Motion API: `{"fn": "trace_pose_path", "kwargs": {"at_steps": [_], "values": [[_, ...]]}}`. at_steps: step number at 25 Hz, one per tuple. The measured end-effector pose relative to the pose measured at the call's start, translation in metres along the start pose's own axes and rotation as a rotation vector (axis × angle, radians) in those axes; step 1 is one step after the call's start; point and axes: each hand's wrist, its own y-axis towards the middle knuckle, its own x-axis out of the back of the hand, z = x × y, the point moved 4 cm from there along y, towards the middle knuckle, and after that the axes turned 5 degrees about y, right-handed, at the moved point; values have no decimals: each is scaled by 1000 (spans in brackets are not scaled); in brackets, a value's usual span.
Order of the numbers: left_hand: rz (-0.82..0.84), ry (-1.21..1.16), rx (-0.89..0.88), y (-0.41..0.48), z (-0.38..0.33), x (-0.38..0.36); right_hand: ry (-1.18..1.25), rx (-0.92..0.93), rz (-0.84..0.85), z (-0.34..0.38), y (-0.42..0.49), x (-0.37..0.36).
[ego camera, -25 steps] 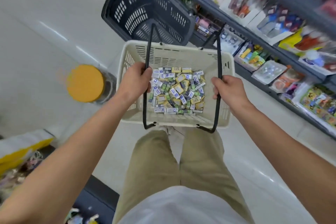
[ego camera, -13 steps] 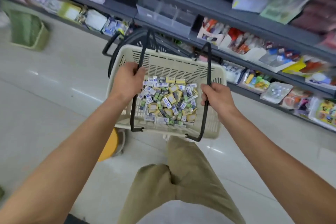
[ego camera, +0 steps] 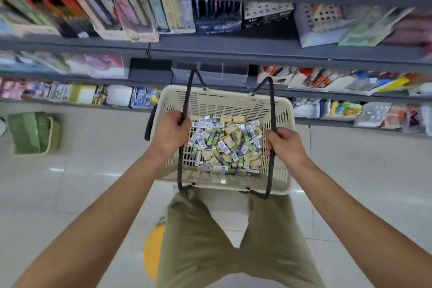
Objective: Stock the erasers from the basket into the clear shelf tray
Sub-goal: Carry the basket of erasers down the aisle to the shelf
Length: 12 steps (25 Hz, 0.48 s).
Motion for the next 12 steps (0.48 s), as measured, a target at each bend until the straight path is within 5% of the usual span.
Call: {"fn": "trace_pose_path", "kwargs": {"at_steps": [5,12], "values": [[236,37,-12,66,56,-5,-13,-98,-163,-36,33,-38],[312,32,25,137,120,-53,-11,-182,-255,-91,85,-71]]}}
